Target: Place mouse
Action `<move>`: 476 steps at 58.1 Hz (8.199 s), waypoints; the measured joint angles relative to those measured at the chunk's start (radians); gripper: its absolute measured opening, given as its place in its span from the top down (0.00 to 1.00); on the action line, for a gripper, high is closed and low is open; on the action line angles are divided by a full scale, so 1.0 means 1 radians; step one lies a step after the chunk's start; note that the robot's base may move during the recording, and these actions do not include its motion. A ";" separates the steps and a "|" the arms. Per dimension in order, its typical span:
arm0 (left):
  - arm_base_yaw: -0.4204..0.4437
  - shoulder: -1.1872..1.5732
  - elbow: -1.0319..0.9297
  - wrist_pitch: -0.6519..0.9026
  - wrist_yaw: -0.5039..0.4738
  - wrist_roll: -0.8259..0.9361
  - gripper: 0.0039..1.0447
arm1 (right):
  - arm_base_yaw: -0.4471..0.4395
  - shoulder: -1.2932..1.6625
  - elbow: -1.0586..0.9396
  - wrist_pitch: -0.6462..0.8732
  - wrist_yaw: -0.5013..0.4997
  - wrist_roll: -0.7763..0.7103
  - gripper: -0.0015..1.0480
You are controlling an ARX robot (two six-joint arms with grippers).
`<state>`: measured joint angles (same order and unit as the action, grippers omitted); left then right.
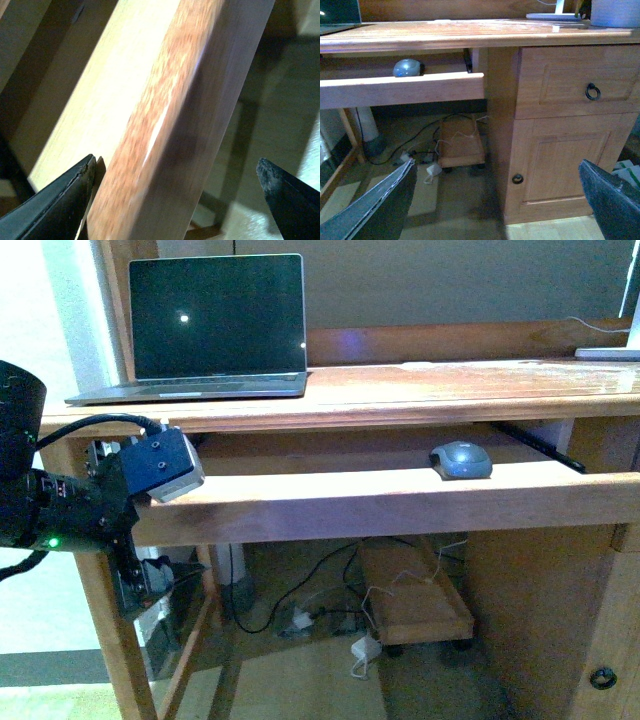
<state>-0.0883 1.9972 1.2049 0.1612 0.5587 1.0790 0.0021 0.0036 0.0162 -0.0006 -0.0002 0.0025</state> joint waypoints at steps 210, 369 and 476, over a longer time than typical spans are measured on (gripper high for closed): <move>0.082 -1.992 -1.195 -0.161 -0.561 -1.087 0.07 | 0.479 1.868 1.300 -0.042 0.444 0.048 0.15; 0.082 -1.992 -1.195 -0.161 -0.561 -1.087 0.07 | 0.345 1.679 1.344 0.394 0.027 0.133 0.07; 0.082 -1.992 -1.195 -0.161 -0.561 -1.087 0.07 | 0.508 2.035 1.160 0.652 0.073 -0.021 0.07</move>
<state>-0.0059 0.0051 0.0097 0.0006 -0.0021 -0.0082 0.5102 2.0388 1.1763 0.6518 0.0727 -0.0181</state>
